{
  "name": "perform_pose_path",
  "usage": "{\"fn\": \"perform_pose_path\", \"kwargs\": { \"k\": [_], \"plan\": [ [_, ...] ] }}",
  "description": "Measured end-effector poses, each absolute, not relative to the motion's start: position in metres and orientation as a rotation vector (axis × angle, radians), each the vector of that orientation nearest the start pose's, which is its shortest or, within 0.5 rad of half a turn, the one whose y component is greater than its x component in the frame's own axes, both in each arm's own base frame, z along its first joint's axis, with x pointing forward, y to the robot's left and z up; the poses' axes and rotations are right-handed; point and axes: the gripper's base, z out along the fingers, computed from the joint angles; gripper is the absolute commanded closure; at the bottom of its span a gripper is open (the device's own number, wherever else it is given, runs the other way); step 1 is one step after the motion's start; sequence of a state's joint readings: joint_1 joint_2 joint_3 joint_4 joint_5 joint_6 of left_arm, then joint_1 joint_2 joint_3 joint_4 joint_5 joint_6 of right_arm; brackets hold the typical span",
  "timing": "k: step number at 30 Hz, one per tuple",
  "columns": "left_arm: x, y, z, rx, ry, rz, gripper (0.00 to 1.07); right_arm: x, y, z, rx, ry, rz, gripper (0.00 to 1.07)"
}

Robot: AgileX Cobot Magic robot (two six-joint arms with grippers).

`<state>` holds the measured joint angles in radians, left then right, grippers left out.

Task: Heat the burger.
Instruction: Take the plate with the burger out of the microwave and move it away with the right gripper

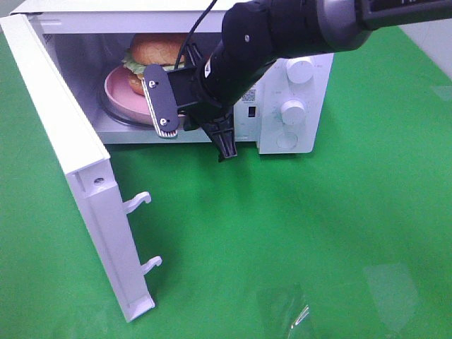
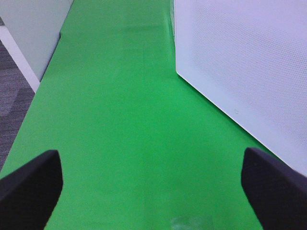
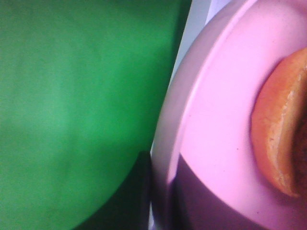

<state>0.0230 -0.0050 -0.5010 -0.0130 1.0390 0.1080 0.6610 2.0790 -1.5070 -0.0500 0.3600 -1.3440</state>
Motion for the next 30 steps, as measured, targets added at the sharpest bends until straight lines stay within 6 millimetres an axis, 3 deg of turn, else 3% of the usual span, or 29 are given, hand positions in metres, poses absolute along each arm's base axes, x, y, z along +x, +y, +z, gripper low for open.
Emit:
{"fn": "perform_pose_path", "kwargs": {
  "k": [12,30],
  "plan": [
    [-0.005,-0.001,0.279,0.086,2.015,0.068,0.14,0.333,0.26,0.159,-2.109,1.189,-0.378,1.07],
    [-0.005,-0.001,0.279,0.086,2.015,0.068,0.14,0.283,0.225,0.17,-2.079,1.175,-0.371,1.07]
  ]
}}
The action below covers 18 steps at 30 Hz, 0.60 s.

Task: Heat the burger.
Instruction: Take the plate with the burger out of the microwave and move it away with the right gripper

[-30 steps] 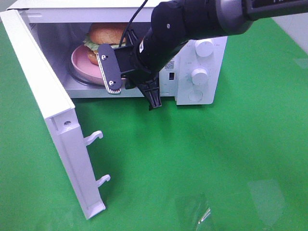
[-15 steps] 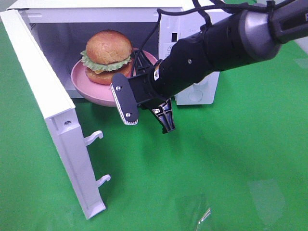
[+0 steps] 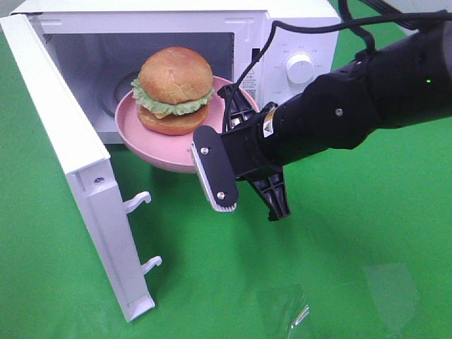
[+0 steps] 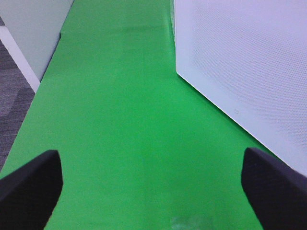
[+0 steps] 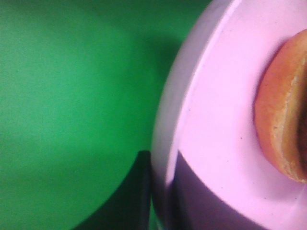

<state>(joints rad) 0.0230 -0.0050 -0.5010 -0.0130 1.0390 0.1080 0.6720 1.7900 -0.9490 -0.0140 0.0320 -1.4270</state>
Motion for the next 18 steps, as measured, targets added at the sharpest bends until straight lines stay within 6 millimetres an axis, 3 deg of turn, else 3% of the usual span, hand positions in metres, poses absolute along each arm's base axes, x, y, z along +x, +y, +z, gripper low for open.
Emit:
{"fn": "perform_pose_path", "kwargs": {
  "k": [18],
  "plan": [
    [-0.005,-0.001,0.279,0.086,2.015,0.068,0.14,0.232,0.182,0.195,-2.02,1.195,-0.374,1.07]
  ]
}}
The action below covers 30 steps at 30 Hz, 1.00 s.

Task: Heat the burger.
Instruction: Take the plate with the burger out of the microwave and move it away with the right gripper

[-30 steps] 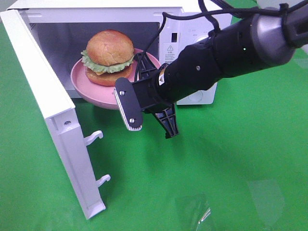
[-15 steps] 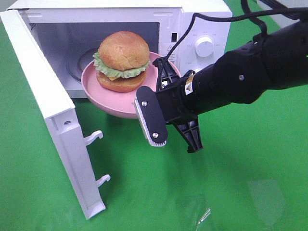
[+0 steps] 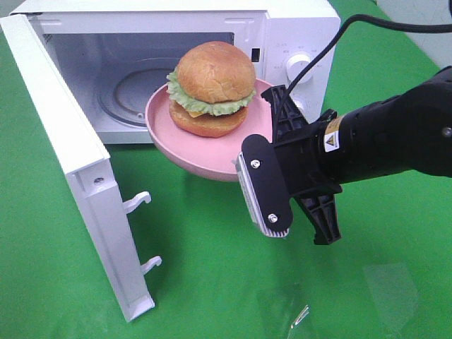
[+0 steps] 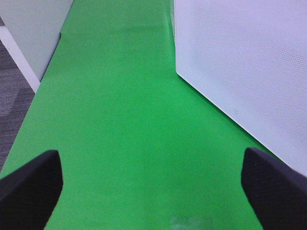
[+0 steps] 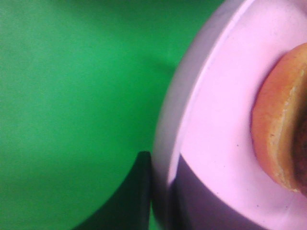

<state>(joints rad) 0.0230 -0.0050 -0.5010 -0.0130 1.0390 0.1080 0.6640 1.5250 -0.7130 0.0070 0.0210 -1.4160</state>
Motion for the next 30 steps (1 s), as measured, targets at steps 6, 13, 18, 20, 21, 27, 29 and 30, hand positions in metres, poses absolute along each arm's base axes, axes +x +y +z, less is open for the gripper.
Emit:
{"fn": "perform_pose_path", "kwargs": {
  "k": [6,13,18,20,21,27,29,30],
  "plan": [
    [-0.005,-0.001,0.279,0.086,2.015,0.068,0.14,0.221,0.173,0.204,-1.99,1.192,-0.378,1.07],
    [-0.005,-0.001,0.279,0.086,2.015,0.068,0.14,0.205,0.159,0.211,-1.978,1.227,-0.36,1.07],
    [-0.005,-0.001,0.279,0.086,2.015,0.068,0.14,0.192,0.15,0.219,-1.973,1.224,-0.361,1.07],
    [-0.005,-0.001,0.279,0.086,2.015,0.068,0.14,0.188,0.146,0.221,-1.973,1.223,-0.361,1.07],
    [-0.005,-0.001,0.279,0.086,2.015,0.068,0.14,0.183,0.142,0.223,-1.98,1.227,-0.358,1.07],
    [-0.005,-0.001,0.279,0.086,2.015,0.068,0.14,0.169,0.132,0.227,-1.989,1.232,-0.353,1.07],
    [-0.005,-0.001,0.279,0.086,2.015,0.068,0.14,0.165,0.129,0.229,-1.995,1.229,-0.355,1.07],
    [-0.005,-0.001,0.279,0.086,2.015,0.068,0.14,0.163,0.127,0.23,-1.996,1.226,-0.358,1.07]
  ]
}}
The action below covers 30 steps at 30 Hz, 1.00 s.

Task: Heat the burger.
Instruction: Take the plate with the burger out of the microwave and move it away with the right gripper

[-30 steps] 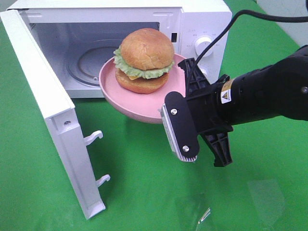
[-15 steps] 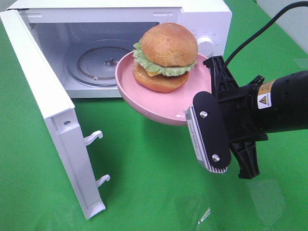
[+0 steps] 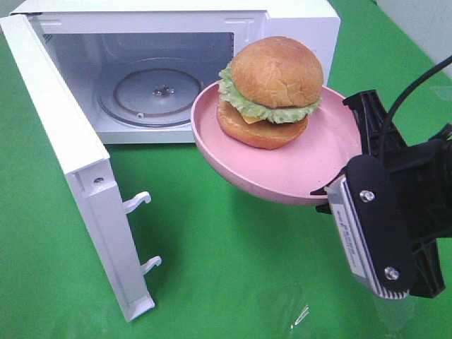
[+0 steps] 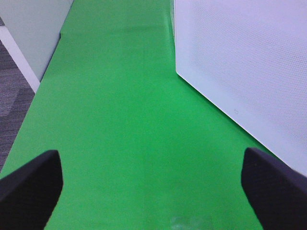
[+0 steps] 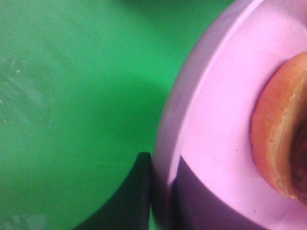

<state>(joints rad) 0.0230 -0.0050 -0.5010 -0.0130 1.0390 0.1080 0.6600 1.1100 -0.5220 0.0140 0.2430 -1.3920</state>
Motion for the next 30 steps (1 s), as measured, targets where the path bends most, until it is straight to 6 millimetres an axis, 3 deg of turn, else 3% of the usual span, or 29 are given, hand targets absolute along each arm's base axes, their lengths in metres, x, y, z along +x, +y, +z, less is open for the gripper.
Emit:
{"fn": "perform_pose_path", "kwargs": {
  "k": [30],
  "plan": [
    [-0.005,-0.001,0.279,0.086,2.015,0.068,0.14,0.117,0.079,0.258,-2.036,1.293,-0.467,1.07]
  ]
}}
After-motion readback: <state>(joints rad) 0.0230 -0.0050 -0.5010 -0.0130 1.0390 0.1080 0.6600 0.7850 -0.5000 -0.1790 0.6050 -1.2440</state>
